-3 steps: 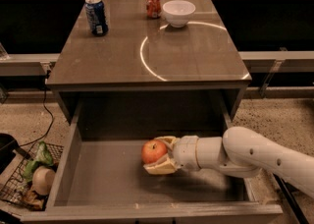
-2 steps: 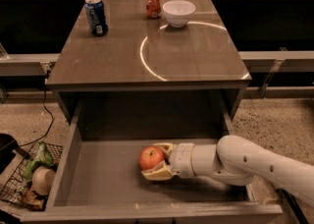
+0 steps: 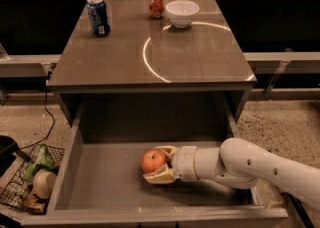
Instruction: Place apple into top drawer
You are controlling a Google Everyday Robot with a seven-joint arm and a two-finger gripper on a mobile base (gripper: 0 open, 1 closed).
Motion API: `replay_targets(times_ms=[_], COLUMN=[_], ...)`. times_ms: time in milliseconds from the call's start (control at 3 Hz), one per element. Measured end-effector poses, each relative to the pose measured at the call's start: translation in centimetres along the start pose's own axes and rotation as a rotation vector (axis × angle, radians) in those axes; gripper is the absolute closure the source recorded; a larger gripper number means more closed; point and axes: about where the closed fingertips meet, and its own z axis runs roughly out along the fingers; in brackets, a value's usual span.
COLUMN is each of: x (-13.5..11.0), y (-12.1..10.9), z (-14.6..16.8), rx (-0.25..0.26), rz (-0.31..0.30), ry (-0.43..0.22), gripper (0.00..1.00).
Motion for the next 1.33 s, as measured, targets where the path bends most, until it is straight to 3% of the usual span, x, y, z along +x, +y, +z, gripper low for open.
replay_targets(times_ms=[667,1000,1333], x=[-0.10,-0.16,-0.16], y=[0.17,0.26,0.27], z=[0.22,0.33,0.34], rx=[-0.006,-0.009,-0.009], rz=[-0.002,-0.003,-0.003], ry=[-0.001,-0.001,-0.001], gripper=[0.15,0.00,0.00])
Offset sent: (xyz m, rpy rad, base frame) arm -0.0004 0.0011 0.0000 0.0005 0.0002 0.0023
